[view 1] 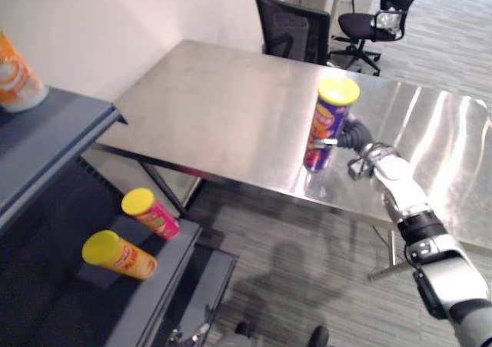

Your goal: Put the gum and the chips on the shelf.

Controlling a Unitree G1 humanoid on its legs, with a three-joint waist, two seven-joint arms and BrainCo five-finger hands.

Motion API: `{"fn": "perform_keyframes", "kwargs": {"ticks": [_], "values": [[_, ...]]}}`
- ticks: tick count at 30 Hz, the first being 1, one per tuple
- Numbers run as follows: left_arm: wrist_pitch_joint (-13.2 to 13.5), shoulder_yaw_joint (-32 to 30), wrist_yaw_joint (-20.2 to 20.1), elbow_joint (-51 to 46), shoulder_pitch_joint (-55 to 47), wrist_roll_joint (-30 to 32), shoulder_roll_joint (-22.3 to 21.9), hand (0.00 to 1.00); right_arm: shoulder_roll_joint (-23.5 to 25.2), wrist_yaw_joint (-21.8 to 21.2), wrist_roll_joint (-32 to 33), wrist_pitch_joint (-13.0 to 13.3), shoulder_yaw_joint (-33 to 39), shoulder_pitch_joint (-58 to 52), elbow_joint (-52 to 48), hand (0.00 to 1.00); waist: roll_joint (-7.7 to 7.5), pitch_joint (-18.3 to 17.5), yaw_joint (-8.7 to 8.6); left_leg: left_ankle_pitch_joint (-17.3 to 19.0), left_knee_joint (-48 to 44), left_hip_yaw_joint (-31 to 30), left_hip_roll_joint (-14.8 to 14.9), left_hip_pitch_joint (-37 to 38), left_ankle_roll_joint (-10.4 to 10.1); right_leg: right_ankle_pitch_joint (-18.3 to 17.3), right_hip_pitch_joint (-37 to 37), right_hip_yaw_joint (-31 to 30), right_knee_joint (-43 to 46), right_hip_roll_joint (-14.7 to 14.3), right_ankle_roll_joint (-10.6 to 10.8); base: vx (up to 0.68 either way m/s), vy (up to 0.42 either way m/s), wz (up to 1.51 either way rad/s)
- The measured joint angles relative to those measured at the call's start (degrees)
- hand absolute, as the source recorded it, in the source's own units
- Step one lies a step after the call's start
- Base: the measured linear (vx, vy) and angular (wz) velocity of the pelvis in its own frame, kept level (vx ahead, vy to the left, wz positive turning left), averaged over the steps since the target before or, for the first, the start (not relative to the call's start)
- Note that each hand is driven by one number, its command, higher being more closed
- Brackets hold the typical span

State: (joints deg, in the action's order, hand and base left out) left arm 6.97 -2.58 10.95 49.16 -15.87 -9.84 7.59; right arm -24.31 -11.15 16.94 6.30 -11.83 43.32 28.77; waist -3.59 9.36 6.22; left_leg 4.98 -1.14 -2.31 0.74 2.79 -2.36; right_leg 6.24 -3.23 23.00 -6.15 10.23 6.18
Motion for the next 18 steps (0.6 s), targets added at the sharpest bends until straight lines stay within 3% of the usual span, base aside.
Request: {"fn": "perform_keyframes", "kwargs": {"ticks": [10, 18], "values": [[0.1, -0.2, 0.0, 0.2, -0.1, 0.0, 0.0, 0.00, -1.1, 2.7, 7.1, -0.3, 7.5, -6.1, -21.7, 1.00, 0.03, -0.1, -1.44, 0.4, 0.0, 2.2, 0.8, 0.2, -0.3, 0.1, 0.9, -2.4, 0.0, -0.7, 0.0, -0.02, -0.004, -0.12], [0.4, -1.2, 0.1, 1.3, -0.1, -0.1, 0.0, 0.00, -2.6, 2.7, 11.2, -3.2, 11.9, -13.2, -33.6, 1.00, 0.02, -0.9, -3.18, 0.7, 0.1, 3.3, 1.6, 0.2, -0.6, 0.0, 1.2, -3.4, 0.0, -1.4, -0.1, 0.00, -0.009, -0.05]]}}
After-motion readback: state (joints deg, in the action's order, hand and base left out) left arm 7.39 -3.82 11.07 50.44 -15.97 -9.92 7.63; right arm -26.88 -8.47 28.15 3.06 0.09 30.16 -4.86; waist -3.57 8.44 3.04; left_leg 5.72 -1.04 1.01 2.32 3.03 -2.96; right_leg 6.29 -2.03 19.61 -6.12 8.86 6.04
